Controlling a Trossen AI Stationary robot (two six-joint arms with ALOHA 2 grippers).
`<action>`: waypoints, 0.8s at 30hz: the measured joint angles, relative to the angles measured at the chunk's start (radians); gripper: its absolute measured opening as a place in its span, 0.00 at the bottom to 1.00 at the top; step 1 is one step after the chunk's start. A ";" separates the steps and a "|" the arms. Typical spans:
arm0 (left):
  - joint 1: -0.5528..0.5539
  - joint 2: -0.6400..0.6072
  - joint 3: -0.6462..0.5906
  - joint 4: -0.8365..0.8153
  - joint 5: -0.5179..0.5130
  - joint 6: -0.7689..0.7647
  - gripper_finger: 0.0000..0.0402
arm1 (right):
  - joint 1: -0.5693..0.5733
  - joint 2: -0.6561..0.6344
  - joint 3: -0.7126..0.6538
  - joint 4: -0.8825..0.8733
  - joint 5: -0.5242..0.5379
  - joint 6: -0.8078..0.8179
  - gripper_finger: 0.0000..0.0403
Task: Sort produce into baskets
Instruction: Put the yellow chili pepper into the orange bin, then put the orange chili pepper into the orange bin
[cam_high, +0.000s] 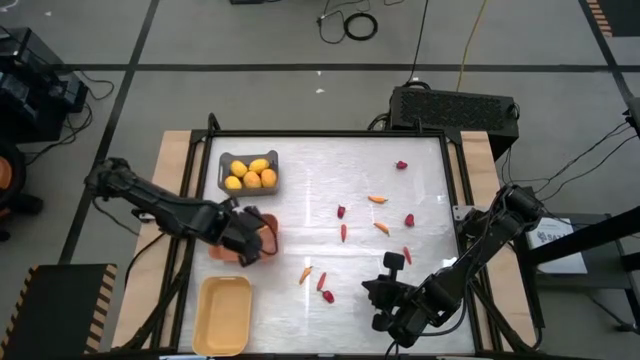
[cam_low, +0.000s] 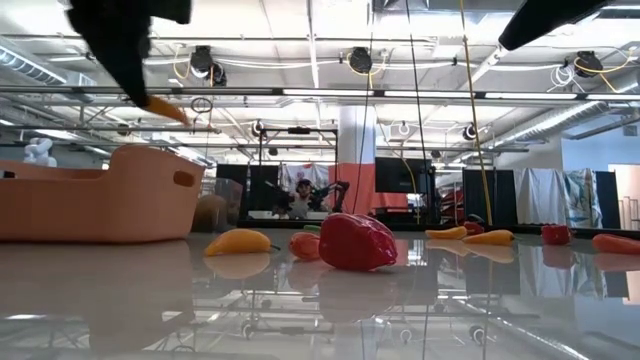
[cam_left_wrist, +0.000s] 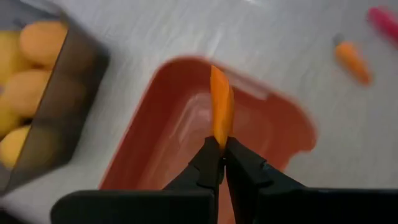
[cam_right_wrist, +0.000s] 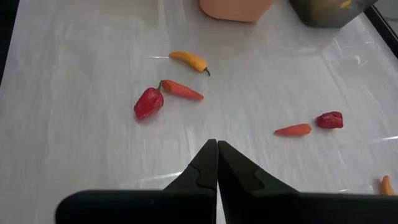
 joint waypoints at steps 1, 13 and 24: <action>-0.013 0.001 0.000 -0.031 -0.007 -0.017 0.05 | 0.000 0.000 0.000 0.001 0.000 0.000 0.00; -0.073 0.033 -0.001 -0.057 -0.040 -0.030 0.14 | 0.000 0.000 0.000 0.004 0.000 0.000 0.00; -0.077 0.033 -0.001 -0.055 -0.062 -0.035 0.35 | 0.000 0.000 0.000 0.004 0.001 0.000 0.00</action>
